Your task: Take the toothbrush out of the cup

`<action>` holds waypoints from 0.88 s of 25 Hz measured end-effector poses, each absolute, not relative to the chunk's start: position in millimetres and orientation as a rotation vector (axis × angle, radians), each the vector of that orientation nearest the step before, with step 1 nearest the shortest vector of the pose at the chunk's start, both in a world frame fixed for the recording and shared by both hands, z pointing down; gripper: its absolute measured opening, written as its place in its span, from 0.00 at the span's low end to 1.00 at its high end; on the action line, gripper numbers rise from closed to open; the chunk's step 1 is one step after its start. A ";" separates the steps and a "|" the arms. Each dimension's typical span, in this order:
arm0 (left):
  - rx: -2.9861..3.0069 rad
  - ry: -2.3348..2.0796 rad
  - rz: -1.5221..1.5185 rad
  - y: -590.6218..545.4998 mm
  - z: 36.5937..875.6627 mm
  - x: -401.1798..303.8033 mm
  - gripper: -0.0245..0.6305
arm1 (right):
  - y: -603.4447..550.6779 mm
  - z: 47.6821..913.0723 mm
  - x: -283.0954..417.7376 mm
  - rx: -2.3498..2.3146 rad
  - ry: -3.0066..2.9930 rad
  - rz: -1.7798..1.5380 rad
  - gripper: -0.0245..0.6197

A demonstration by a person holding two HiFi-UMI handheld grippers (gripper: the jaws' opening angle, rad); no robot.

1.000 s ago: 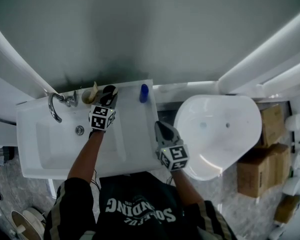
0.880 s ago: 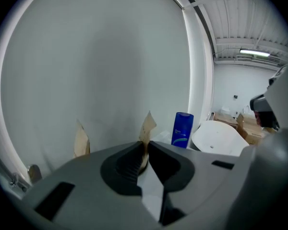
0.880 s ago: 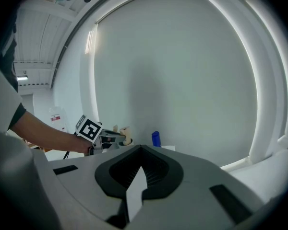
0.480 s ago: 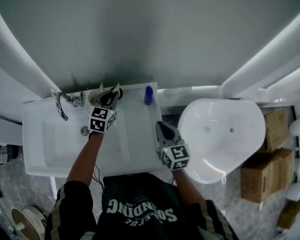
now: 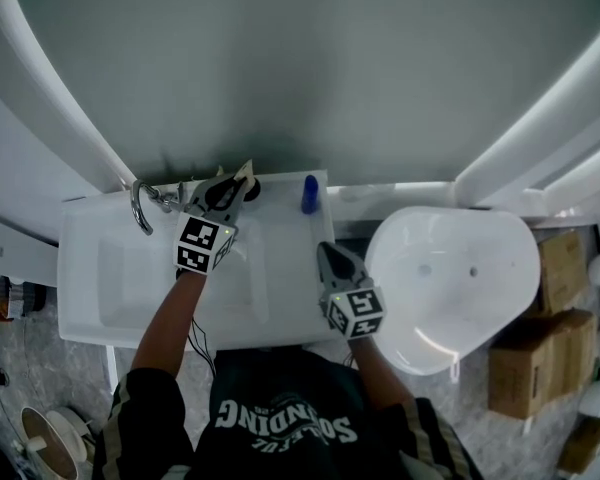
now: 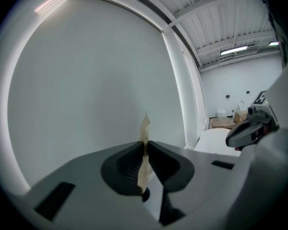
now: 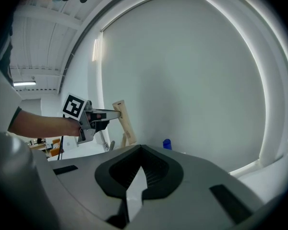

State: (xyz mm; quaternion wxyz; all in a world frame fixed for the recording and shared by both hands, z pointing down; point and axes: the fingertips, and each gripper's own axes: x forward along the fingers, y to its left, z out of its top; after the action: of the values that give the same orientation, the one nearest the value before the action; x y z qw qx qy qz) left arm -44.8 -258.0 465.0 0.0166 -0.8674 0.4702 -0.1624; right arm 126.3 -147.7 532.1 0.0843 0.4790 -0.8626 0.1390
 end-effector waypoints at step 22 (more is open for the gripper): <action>-3.044 1.093 -0.641 -155.6 568.3 49.4 0.09 | -137.3 551.7 152.2 1.465 -2.514 0.454 0.03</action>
State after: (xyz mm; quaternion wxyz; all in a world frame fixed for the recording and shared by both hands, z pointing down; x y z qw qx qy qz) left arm 49.4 -155.6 568.3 -0.0778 -0.9204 0.3304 -0.1937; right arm 152.2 -137.3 551.7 0.0982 0.4950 -0.8496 0.1535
